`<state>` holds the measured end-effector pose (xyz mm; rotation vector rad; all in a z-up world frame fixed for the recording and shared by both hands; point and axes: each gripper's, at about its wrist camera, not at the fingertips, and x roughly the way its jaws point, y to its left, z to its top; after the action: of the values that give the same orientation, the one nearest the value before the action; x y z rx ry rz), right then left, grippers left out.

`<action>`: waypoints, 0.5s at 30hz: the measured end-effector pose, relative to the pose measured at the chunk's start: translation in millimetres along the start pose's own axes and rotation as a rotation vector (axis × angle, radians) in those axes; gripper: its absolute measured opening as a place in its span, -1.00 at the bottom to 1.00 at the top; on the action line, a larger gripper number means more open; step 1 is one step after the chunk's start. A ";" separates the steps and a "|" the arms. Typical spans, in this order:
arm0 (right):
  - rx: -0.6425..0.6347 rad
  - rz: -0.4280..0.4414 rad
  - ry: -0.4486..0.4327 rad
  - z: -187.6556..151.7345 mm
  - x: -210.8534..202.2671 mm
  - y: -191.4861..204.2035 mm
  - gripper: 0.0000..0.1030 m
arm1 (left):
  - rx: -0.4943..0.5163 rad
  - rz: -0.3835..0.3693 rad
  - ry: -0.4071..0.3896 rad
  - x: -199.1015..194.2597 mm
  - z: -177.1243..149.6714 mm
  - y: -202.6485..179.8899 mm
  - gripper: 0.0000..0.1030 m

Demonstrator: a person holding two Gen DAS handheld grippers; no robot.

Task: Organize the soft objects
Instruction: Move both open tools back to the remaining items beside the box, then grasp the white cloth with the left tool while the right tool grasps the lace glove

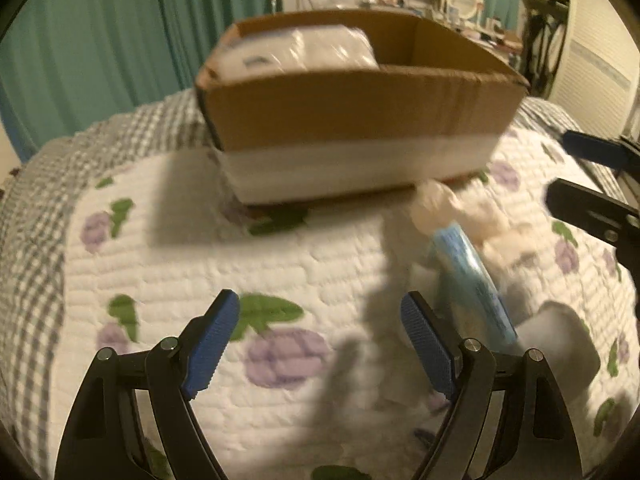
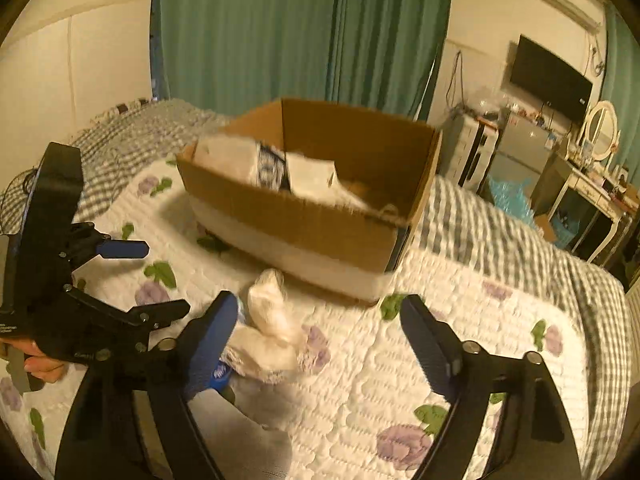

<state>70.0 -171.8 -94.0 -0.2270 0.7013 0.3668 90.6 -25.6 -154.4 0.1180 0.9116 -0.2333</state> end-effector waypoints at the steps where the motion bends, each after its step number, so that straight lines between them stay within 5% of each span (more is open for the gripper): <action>1: -0.001 0.003 0.007 -2.1 2.8 -0.5 0.60 | 0.002 -0.007 -0.001 0.0 -1.9 -2.1 0.60; 6: 0.006 0.019 0.045 -11.2 16.1 -2.9 0.60 | 0.046 -0.080 0.012 -3.0 -13.2 -18.1 0.60; 15: -0.020 0.032 0.108 -24.8 35.6 3.7 0.60 | 0.070 -0.069 0.090 26.0 -12.2 -34.0 0.59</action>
<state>79.0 -167.6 -136.4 -0.2561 0.8090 0.3941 88.1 -60.0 -182.6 0.1626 0.9984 -0.3265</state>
